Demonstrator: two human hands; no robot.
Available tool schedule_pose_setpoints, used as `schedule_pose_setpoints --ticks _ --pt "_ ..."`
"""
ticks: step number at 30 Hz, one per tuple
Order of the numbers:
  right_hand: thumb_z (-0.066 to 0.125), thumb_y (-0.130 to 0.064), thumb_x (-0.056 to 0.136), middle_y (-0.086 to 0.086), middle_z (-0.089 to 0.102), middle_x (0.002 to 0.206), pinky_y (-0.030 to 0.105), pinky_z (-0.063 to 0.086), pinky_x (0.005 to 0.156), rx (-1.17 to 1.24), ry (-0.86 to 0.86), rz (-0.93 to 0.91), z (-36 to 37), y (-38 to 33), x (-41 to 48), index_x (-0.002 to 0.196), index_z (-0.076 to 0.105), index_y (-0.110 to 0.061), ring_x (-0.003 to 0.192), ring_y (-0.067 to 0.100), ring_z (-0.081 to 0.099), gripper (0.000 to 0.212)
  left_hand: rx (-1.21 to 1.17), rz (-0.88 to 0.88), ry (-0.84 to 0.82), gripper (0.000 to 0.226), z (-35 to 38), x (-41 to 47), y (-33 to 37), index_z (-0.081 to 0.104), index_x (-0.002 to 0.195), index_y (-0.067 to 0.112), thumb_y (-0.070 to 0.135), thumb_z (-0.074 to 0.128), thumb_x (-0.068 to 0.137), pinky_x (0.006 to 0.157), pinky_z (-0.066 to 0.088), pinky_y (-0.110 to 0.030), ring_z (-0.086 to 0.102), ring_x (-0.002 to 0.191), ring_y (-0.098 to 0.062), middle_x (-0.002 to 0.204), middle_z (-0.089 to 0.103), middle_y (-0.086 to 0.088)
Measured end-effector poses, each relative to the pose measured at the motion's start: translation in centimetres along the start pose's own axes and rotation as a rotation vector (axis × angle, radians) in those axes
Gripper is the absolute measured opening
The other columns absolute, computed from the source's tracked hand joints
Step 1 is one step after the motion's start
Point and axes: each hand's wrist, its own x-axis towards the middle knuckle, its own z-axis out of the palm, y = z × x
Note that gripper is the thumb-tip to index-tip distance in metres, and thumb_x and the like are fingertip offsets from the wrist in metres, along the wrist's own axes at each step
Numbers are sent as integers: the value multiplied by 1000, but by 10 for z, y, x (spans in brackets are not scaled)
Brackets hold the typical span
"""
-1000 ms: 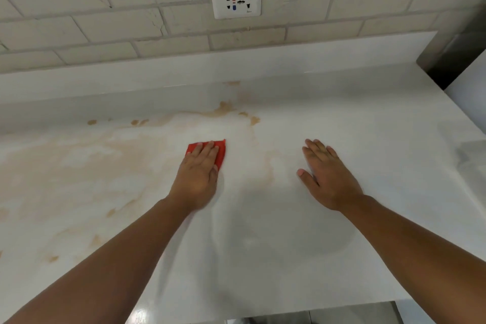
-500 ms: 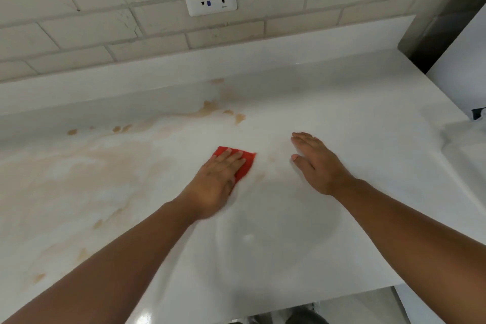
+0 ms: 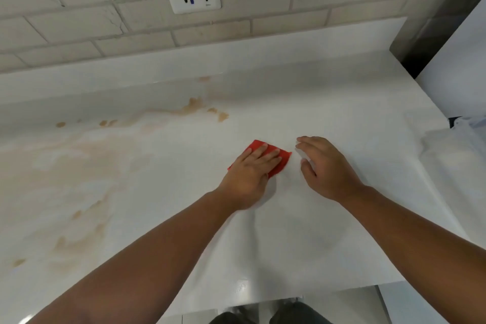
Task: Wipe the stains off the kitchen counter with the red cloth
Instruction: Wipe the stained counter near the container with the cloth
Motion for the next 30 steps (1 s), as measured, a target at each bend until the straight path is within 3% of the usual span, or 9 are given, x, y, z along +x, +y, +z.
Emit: schedule_pose_setpoints --ticks 3,6,9,13,16,20,23,27,30 --pt "51 -21 88 13 59 132 42 38 109 -40 -106 -32 -1 4 -1 123 61 -1 126 28 50 41 -86 44 35 53 2 -40 -8 47 145 25 18 37 94 122 11 -34 18 149 -9 154 38 11" --pt "51 -27 89 12 55 137 43 37 111 -59 -186 -55 -1 6 -3 127 59 -3 130 28 46 45 -117 -49 96 52 -4 -81 -21 50 142 23 18 37 93 122 15 -37 21 148 -10 154 38 11" --pt "50 -28 90 11 52 140 41 34 113 -53 -215 -56 -2 8 -7 130 56 -4 133 26 43 46 -51 -244 172 50 -8 -112 -38 48 143 21 24 34 95 121 18 -41 21 149 -14 158 32 6" --pt "50 -27 91 12 52 140 41 32 113 -41 -223 -70 -6 9 -15 131 55 -3 134 27 42 47 52 -615 240 61 -9 -112 -40 35 151 17 35 22 94 123 6 -38 10 151 -23 163 18 -4" --pt "45 -30 93 12 50 142 40 30 115 -42 -234 -77 -10 7 -25 133 53 -2 136 27 40 49 58 -745 252 65 2 -91 -3 20 156 17 34 17 93 123 -2 -39 2 152 -23 164 12 -1" --pt "40 -33 94 12 50 143 38 27 117 -32 -230 -71 -12 6 -37 134 53 -2 137 26 38 52 40 -652 205 61 25 -59 61 14 156 24 34 16 97 123 -4 -40 -4 152 -19 163 5 7" --pt "37 -37 94 10 48 145 41 26 117 -42 -243 -49 -11 7 -40 137 51 -4 139 24 35 56 53 -419 125 59 35 -45 92 20 156 27 36 15 98 123 1 -43 -1 152 -18 163 12 7" --pt "34 -39 93 9 46 147 42 25 118 -61 -260 -51 -12 5 -36 138 50 -6 140 24 33 59 45 -180 66 53 31 -82 77 28 154 26 33 28 102 123 3 -37 5 152 -16 162 20 5" --pt "32 -40 92 8 45 148 43 22 118 -53 -270 -56 -12 4 -34 138 50 -6 141 25 32 60 74 -227 140 51 20 -115 40 39 150 17 29 38 100 123 12 -40 19 150 -22 158 32 -4"
